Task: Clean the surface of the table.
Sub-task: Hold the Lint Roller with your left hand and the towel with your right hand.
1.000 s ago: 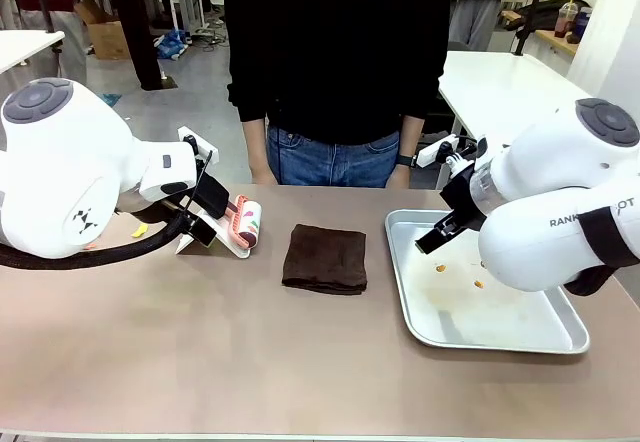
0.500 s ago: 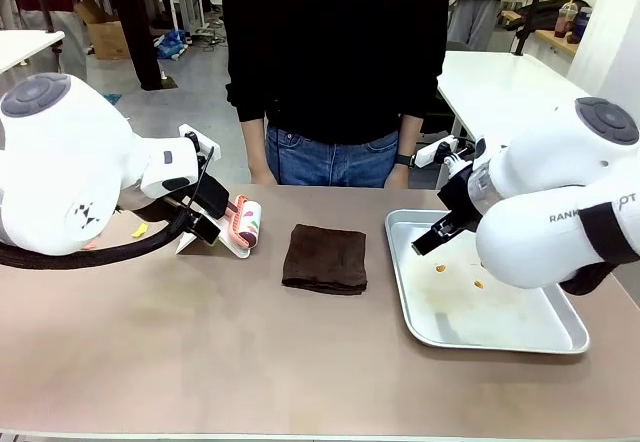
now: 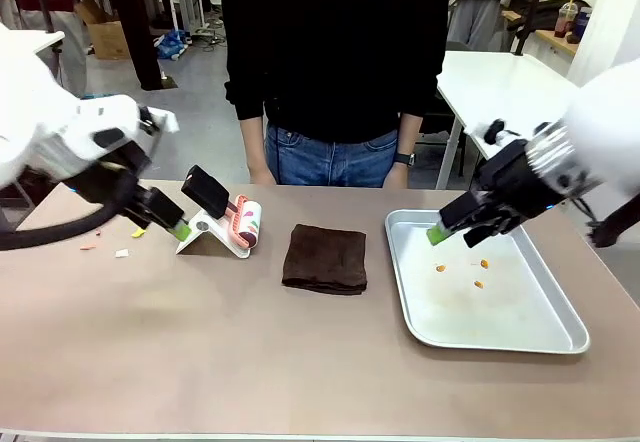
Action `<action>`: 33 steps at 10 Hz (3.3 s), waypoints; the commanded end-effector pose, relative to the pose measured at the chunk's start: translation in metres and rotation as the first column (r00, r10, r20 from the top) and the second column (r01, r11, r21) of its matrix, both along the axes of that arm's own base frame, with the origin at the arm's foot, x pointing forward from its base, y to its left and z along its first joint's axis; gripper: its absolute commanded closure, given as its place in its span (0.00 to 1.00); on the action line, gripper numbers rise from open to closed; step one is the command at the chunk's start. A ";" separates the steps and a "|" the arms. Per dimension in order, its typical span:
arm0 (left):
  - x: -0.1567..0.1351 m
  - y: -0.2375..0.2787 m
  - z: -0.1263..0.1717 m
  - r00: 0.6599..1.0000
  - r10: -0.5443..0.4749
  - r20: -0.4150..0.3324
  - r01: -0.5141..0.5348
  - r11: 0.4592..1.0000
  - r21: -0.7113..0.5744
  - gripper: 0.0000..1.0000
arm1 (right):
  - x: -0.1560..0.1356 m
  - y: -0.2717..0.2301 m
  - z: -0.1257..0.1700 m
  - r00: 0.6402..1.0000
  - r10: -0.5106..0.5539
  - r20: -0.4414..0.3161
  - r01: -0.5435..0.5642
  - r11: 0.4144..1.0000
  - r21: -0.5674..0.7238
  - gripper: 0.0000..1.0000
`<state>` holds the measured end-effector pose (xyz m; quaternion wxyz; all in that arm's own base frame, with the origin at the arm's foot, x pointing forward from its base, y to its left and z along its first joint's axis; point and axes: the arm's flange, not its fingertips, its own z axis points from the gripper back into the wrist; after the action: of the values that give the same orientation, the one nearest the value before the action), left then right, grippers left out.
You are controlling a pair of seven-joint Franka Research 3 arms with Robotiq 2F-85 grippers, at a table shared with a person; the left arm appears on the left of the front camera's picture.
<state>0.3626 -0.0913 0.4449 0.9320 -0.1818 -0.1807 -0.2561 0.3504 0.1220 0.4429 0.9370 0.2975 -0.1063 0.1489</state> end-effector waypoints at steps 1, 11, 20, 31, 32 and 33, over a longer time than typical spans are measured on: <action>-0.008 0.055 0.009 0.997 0.028 -0.069 -0.041 0.981 -0.192 0.00 | -0.001 -0.045 0.013 0.990 -0.055 -0.132 0.081 0.976 0.203 0.00; -0.121 0.270 -0.059 0.875 0.476 -0.087 -0.349 0.497 -0.794 0.00 | -0.055 -0.264 -0.031 0.862 -0.435 -0.260 0.490 0.584 0.648 0.00; -0.099 0.316 -0.028 0.873 0.472 -0.120 -0.386 0.520 -0.762 0.00 | -0.039 -0.273 -0.021 0.863 -0.416 -0.287 0.501 0.630 0.594 0.00; 0.099 0.067 0.092 0.976 0.154 -0.156 -0.177 0.974 -0.144 0.00 | 0.056 0.054 0.062 0.909 -0.405 -0.101 0.399 0.914 -0.079 0.00; 0.111 0.056 0.083 0.964 0.176 -0.197 -0.204 0.970 -0.132 0.00 | 0.068 0.076 0.048 0.919 -0.375 -0.124 0.360 0.924 -0.128 0.00; 0.123 0.048 0.069 0.949 0.217 -0.230 -0.251 0.960 -0.128 0.00 | 0.080 0.096 0.029 0.929 -0.345 -0.134 0.317 0.929 -0.192 0.00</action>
<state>0.4739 -0.0481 0.5146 0.9461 -0.2626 -0.1325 -0.1354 0.4044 0.2097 0.4695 0.9689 0.2308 -0.0820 -0.0338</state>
